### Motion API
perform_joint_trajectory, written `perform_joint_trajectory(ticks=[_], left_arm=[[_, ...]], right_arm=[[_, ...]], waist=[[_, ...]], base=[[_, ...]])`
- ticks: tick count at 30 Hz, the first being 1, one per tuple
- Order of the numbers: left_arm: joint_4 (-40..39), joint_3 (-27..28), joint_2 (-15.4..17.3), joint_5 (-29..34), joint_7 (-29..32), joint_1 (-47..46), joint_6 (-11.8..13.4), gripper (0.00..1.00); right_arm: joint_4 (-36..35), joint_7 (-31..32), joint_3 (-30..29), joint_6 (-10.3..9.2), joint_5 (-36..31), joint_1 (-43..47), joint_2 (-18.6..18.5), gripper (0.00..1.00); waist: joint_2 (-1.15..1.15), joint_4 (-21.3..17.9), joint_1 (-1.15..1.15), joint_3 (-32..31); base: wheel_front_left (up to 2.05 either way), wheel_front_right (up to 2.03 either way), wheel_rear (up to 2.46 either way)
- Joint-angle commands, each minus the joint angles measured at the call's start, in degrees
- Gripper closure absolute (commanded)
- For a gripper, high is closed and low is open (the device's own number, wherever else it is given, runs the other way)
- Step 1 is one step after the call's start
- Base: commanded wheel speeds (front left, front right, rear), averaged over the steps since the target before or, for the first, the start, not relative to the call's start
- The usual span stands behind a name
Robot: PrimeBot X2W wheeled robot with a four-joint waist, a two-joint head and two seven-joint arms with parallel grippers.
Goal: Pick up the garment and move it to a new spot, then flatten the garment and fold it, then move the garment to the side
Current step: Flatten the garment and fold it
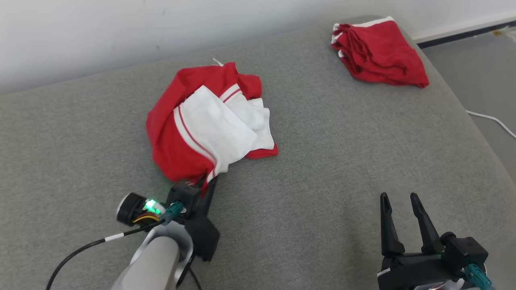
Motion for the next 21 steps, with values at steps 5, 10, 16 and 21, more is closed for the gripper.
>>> perform_joint_trajectory(ticks=[5,10,16,21], left_arm=[[-11.62,-2.12,-2.11,-2.90,-0.17,0.16,0.07,1.00],[-20.88,-3.24,-2.68,-4.26,-0.17,2.59,0.19,1.00],[-28.52,-3.07,-2.88,-5.80,-0.18,7.62,1.75,1.00],[-34.31,-0.89,-0.91,-6.58,-0.17,16.01,4.26,1.00]], right_arm=[[0.00,0.01,-0.36,-0.15,-0.52,1.83,0.23,0.00],[0.24,0.01,-0.43,-0.15,-0.62,3.02,-0.05,0.00],[0.28,0.01,-0.85,-0.15,-0.71,4.31,-0.13,0.00],[0.29,0.01,-0.79,-0.15,-0.70,5.53,-0.05,0.00]], waist=[[-0.01,5.28,0.00,-4.13],[-0.01,10.01,0.00,-6.52],[-0.01,14.69,0.00,-8.42],[-0.01,18.32,0.00,-9.90]], base=[[0.00,0.00,0.00],[0.00,0.00,0.00],[0.00,0.00,0.00],[0.00,0.00,0.00]])
